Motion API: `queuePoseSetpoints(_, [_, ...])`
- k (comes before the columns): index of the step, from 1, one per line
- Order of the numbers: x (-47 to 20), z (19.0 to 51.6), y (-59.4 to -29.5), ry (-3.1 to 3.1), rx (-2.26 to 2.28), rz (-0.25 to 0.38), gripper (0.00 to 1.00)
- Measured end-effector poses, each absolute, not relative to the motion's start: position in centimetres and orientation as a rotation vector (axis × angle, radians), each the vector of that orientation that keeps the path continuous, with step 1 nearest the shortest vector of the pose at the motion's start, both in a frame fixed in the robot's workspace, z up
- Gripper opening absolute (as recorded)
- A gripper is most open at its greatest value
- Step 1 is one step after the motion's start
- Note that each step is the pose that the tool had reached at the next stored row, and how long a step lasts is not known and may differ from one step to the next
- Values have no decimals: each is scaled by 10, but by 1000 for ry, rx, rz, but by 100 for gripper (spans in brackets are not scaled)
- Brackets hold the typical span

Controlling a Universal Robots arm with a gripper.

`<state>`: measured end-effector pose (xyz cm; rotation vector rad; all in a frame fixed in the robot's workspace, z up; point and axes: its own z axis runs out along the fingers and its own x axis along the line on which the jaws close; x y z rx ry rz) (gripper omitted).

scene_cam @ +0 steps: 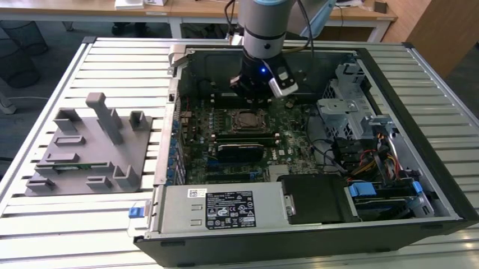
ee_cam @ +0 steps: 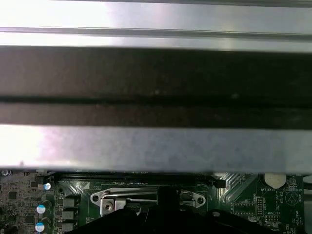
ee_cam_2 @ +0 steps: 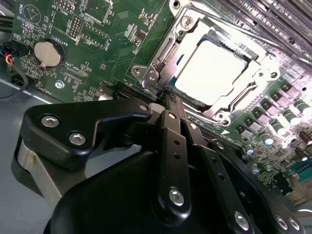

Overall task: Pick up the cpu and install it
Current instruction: 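Install the second cpu locking lever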

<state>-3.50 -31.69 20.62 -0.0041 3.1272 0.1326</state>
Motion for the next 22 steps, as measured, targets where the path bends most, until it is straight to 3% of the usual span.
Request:
queuePoseSetpoints(14, [-35,206,-326,3127,-4,132,11])
queuePoseSetpoints(22, [-35,225,-326,3127,-4,132,11])
